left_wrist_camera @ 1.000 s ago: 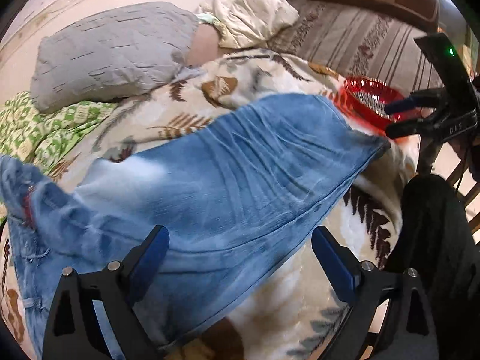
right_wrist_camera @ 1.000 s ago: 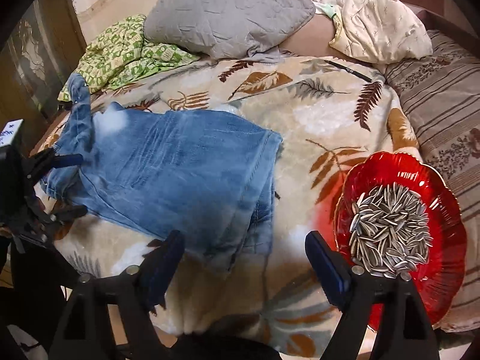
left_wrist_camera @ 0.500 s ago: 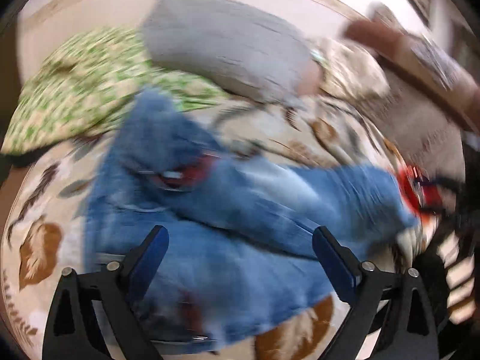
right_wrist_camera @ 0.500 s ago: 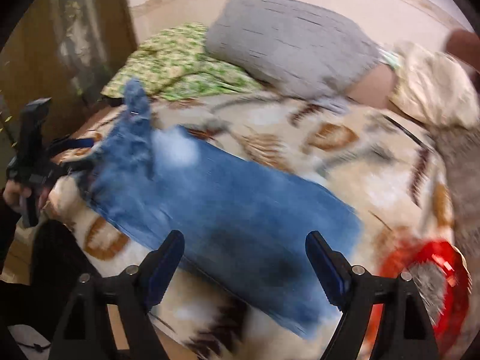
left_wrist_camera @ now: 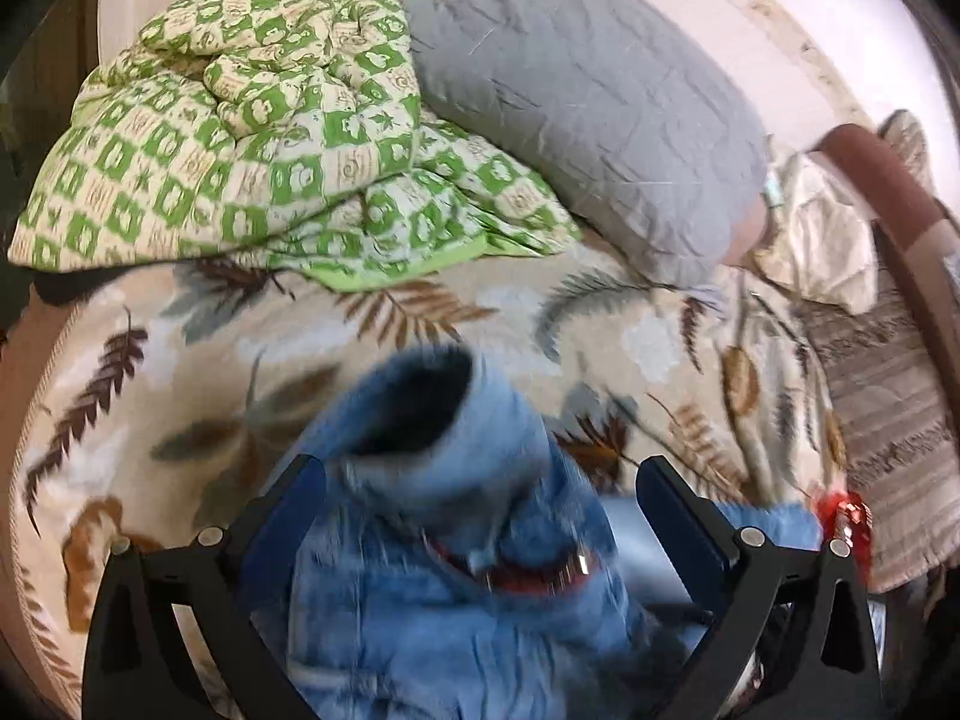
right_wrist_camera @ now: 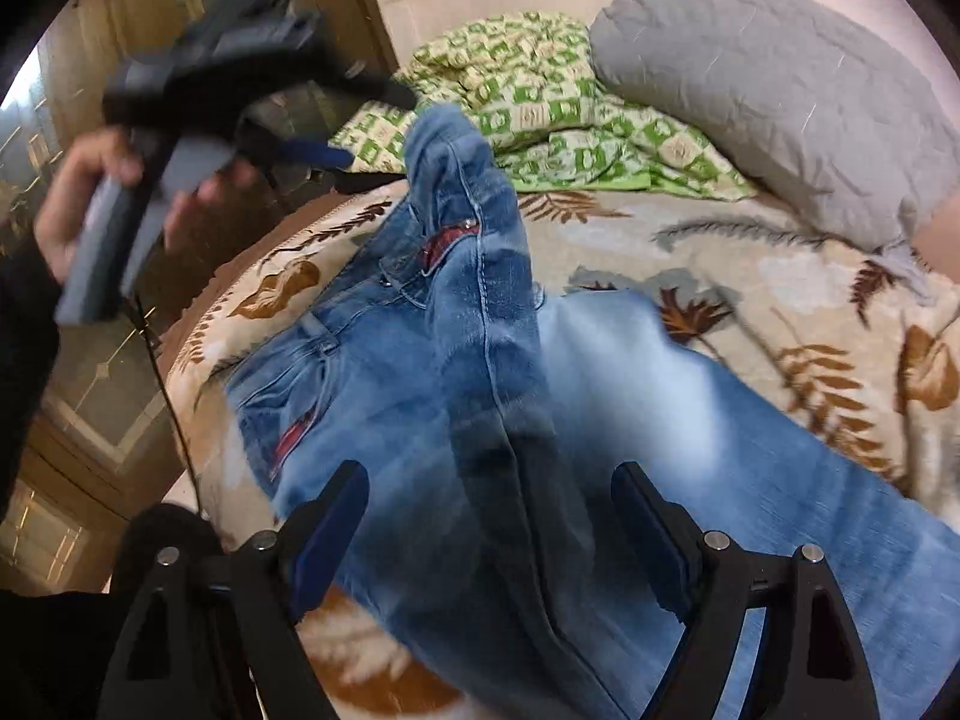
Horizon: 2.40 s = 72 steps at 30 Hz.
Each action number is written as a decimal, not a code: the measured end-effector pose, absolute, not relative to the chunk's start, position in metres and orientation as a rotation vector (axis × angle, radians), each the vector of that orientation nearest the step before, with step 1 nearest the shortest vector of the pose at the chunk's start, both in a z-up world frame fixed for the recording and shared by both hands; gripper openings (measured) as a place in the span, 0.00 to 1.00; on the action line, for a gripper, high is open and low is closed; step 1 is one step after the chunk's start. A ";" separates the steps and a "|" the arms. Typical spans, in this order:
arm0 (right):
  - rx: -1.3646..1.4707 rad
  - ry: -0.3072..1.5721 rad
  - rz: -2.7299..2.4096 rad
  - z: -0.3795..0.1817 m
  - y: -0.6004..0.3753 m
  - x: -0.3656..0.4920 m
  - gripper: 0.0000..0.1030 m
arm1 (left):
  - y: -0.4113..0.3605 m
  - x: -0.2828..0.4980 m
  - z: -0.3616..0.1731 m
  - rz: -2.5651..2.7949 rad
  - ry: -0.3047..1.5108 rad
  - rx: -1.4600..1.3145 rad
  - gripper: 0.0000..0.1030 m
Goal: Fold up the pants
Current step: 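Grasp the jeans waistband with the left tool while the right tool grasps the leg, then fold the jeans in half with both tools and release onto the bed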
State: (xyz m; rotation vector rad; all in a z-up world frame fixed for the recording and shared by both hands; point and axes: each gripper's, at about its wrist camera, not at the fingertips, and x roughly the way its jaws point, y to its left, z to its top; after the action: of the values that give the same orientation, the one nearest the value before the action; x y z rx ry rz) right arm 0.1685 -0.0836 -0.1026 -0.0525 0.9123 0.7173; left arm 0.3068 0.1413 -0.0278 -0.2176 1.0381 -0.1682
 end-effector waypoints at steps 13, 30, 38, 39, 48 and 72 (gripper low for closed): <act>-0.029 0.952 0.669 -0.125 -0.067 0.200 0.19 | 0.128 0.331 -0.053 -0.235 1.174 -0.153 0.16; -0.477 0.716 0.757 -0.133 -0.022 0.073 0.13 | 0.243 0.139 -0.111 -0.334 1.058 -0.480 0.12; -0.516 0.746 0.706 -0.159 -0.011 0.074 0.15 | 0.254 0.134 -0.168 -0.255 1.088 -0.620 0.13; -0.526 0.737 0.697 -0.159 -0.011 0.074 0.19 | 0.250 0.135 -0.164 -0.250 1.086 -0.592 0.14; -0.421 0.676 0.582 -0.120 -0.052 0.059 0.90 | 0.254 0.129 -0.094 -0.145 0.985 -0.433 1.00; 0.744 0.634 -0.140 -0.134 -0.328 -0.011 0.96 | -0.155 0.227 -0.001 -1.149 0.863 0.532 1.00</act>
State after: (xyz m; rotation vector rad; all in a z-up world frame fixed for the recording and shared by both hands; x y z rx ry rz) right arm -0.0110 -0.3285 -0.1341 0.7441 0.6343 -0.1399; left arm 0.2275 -0.1551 -0.0013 0.5320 0.8626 -1.1486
